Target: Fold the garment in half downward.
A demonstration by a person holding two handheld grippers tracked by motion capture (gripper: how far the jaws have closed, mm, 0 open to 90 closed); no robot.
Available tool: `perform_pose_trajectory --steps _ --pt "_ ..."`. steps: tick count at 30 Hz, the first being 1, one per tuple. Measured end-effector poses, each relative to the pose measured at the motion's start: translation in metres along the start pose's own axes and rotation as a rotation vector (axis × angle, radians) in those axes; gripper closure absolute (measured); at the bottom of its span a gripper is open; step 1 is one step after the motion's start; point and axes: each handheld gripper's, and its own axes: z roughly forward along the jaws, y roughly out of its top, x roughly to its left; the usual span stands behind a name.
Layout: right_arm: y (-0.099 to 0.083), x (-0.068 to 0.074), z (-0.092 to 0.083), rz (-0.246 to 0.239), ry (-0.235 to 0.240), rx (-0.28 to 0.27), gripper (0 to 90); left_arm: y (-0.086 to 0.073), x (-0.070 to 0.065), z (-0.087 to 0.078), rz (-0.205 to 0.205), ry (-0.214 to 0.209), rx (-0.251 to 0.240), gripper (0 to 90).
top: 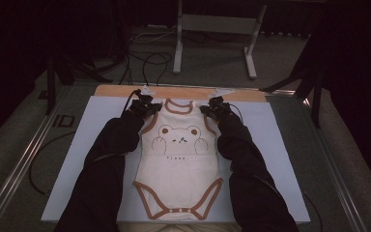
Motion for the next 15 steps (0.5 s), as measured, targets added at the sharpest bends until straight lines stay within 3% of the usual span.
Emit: perform_pose_trajectory --steps 15 --pt "0.0 0.014 -0.029 -0.03 0.011 -0.06 88.9 0.002 -0.011 -0.03 0.012 -0.031 -0.064 88.4"
